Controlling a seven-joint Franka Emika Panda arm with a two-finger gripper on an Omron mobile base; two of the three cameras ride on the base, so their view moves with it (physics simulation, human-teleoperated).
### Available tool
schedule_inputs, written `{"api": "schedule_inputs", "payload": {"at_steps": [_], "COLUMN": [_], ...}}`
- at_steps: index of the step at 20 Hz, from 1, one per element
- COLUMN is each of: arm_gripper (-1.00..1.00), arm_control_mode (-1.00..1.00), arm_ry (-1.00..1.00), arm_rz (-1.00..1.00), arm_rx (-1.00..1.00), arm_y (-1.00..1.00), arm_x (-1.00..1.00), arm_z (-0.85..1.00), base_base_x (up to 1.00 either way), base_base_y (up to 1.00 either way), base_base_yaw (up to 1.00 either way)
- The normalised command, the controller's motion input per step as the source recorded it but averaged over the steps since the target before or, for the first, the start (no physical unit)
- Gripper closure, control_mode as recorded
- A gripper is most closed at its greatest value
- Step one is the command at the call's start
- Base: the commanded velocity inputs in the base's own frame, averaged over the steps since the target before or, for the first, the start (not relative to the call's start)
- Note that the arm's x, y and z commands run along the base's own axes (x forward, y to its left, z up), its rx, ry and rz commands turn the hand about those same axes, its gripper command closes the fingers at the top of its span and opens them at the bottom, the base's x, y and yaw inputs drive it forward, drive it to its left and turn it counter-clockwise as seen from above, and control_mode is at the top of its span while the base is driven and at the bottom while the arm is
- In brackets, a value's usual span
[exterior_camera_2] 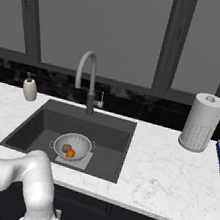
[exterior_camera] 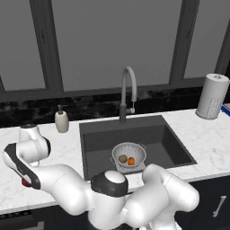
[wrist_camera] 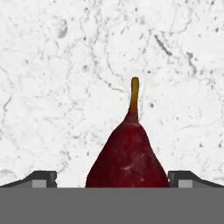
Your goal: Put the colander in the sink, put the tangerine, kiwi, pear in the colander, and turn on the sink faucet and pour water over the colander.
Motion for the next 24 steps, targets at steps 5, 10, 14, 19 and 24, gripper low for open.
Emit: {"api": "schedule_inputs", "payload": {"at_steps": [5,10,14,19,24], "arm_gripper": [-1.00,-1.00,1.00,1.00,1.00], "arm_control_mode": [-1.00,-1.00,-1.00,-1.00,-1.00], "arm_ry": [0.07,0.00,-0.02,-0.02,0.00], "arm_rz": [0.00,0.00,0.00,-0.03,0.00], "arm_rx": [0.00,0.00,0.00,0.00,0.00], "arm_y": [0.19,0.03,0.00,0.00,0.00], "arm_x": [0.00,0.00,0.00,0.00,0.04], "arm_z": [-0.34,-0.57,-0.73,-0.41,0.00], "base_base_x": [0.00,0.00,0.00,0.00,0.00], "base_base_y": [0.00,0.00,0.00,0.00,0.00], "base_base_yaw": [0.00,0.00,0.00,0.00,0.00]}}
